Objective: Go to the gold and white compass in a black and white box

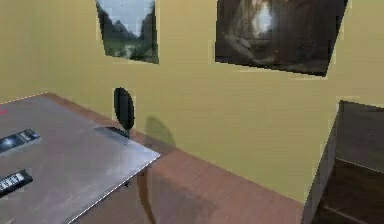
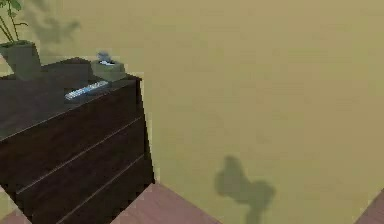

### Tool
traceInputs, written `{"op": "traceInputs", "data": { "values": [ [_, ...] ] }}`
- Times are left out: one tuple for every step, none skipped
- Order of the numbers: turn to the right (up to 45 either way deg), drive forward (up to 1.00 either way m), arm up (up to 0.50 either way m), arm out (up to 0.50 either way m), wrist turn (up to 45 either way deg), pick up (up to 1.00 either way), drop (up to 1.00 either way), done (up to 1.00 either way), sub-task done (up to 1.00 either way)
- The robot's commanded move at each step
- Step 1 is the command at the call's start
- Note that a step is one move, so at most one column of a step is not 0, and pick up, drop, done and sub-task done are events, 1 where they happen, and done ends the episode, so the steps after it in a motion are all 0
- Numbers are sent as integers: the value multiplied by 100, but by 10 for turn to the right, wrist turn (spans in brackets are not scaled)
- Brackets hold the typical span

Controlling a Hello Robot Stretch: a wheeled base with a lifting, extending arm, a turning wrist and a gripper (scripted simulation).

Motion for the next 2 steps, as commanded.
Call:
{"op": "traceInputs", "data": {
  "values": [
    [0,100,0,0,0,0,0,0,0],
    [150,0,0,0,0,0,0,0,0]
  ]
}}
